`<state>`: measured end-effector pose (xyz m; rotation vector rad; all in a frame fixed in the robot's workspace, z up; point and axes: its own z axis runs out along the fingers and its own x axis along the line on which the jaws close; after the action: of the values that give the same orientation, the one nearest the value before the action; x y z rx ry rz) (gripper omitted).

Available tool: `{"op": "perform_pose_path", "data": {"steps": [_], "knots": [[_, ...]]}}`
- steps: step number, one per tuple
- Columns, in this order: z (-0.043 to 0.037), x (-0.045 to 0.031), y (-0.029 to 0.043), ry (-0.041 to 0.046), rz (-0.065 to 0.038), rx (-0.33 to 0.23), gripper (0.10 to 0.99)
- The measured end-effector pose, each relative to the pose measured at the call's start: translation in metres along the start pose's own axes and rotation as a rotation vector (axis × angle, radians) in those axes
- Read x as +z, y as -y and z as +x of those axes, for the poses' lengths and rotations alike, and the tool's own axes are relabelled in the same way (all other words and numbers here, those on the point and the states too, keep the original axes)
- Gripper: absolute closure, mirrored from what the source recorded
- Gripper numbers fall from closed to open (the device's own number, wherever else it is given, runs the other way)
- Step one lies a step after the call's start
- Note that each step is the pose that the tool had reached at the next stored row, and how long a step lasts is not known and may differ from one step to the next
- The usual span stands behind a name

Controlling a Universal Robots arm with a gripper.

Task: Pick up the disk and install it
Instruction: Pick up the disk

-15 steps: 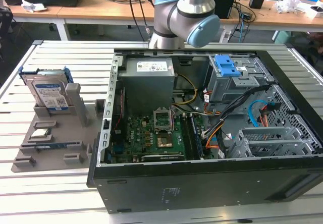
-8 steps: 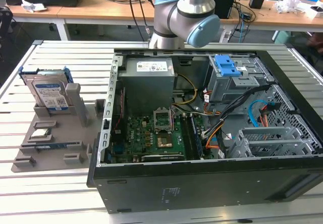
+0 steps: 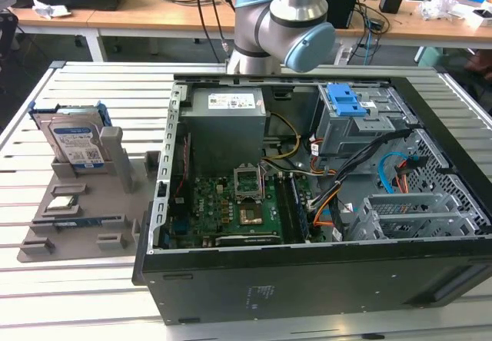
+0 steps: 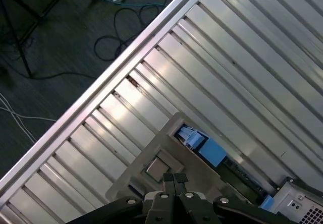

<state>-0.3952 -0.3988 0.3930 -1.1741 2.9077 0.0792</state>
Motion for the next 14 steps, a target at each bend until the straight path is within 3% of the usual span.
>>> {"op": "perform_pose_path", "data": {"steps": [7, 14], "knots": [[0.0000, 0.0000, 0.0000, -0.0031, -0.002, -0.070, 0.980], [0.0000, 0.0000, 0.0000, -0.0078, -0.004, -0.176, 0.980]]}}
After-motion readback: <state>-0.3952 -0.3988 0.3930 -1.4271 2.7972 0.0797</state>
